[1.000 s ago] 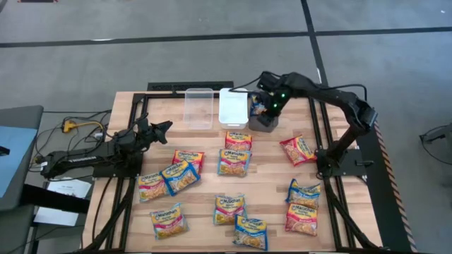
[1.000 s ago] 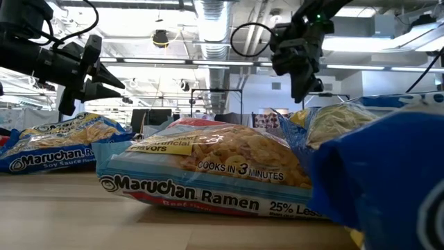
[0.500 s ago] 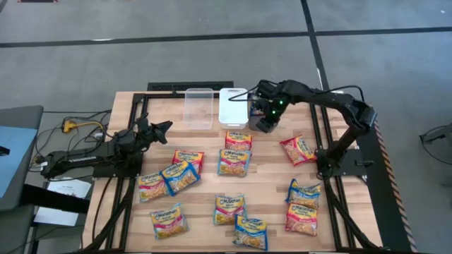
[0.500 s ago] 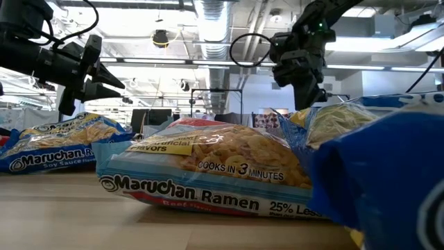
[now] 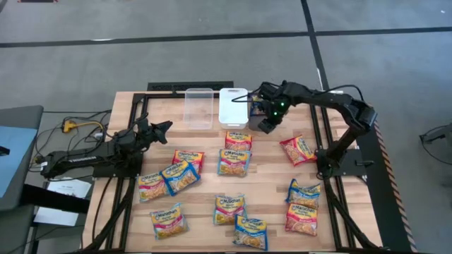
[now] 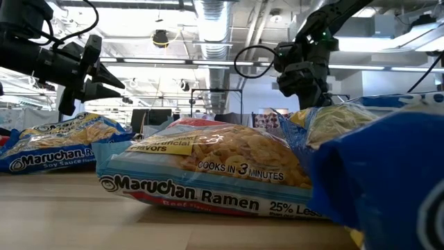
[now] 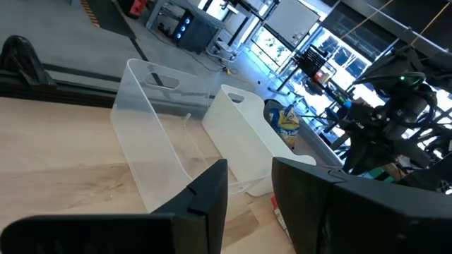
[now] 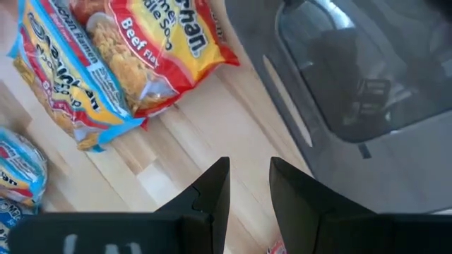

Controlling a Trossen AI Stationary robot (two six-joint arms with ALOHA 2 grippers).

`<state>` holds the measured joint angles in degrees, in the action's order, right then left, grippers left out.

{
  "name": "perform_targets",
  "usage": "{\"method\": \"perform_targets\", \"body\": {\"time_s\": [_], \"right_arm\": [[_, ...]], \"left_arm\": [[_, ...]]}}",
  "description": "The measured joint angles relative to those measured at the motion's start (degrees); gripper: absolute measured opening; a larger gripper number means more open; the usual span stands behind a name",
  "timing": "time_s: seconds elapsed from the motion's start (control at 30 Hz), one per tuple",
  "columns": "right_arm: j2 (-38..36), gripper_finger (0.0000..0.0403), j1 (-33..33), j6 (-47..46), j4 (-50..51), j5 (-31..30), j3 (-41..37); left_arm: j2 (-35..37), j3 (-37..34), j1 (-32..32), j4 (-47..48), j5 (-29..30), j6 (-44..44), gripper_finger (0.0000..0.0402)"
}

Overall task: Sort Maruchan noodles
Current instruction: Adjust the black bin

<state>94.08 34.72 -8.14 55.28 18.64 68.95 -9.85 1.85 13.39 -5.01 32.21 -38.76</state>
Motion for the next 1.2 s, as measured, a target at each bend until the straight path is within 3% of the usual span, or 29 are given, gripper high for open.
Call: {"method": "perform_targets", "body": {"time_s": [0.33,0.57,0.9,1.2], "right_arm": [[0.0,0.0125,2.2,-0.87,-0.12,-2.5,0.0],[-0.39,0.0125,2.54,-1.05,-0.89,3.62,1.13],[3.48,0.0125,0.39,-0.61,-0.87,3.79,1.09],[4.54,0.0125,1.23,-2.37,1.34,-1.45,1.07]], "left_arm": [[0.0,0.0,0.0,0.0,-0.09,-0.04,0.01],[0.01,0.0,-0.01,0.01,-0.2,-0.05,0.01],[0.01,0.0,-0.01,0.28,-0.04,-0.04,0.01],[0.0,0.0,0.0,0.95,-0.02,-0.04,0.01]]}}
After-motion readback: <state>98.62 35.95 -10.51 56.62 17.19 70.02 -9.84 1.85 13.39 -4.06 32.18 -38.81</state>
